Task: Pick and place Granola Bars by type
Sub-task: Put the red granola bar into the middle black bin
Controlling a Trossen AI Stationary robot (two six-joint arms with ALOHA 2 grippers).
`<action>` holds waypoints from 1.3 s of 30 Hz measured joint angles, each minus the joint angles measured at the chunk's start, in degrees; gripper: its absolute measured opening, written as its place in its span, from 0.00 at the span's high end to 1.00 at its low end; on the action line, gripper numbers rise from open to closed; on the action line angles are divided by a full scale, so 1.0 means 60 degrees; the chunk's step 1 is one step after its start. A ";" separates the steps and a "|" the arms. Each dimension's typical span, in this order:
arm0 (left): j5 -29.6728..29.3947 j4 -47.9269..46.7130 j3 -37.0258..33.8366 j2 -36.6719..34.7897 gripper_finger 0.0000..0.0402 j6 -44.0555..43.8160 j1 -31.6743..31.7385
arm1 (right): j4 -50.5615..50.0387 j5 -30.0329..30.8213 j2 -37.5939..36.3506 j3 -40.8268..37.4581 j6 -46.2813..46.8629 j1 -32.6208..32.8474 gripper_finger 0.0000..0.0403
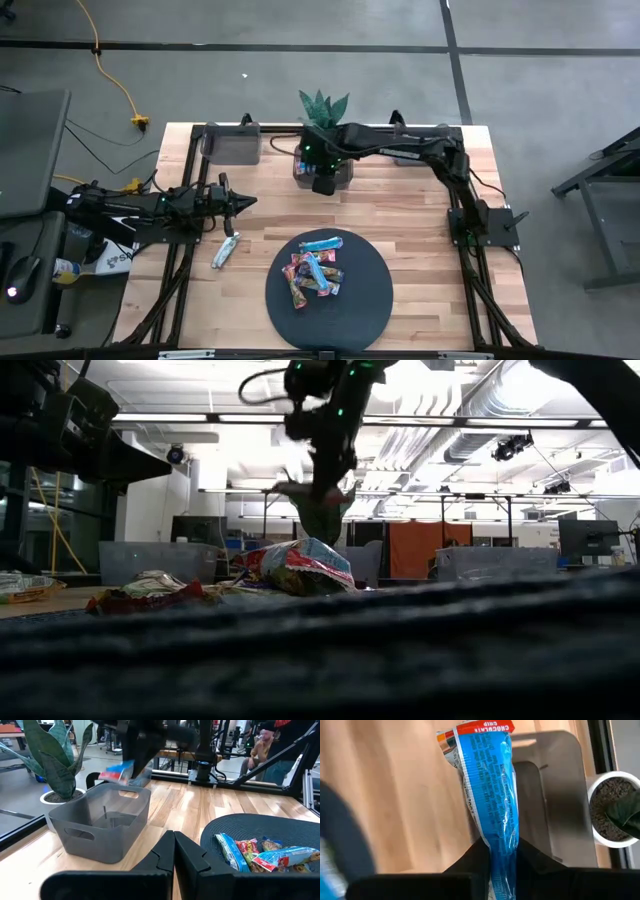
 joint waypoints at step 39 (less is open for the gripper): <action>-0.0003 0.0000 0.0001 0.0000 1.00 -0.0002 0.0000 | 0.0444 0.1851 0.1816 -0.0004 0.0513 -0.0224 0.85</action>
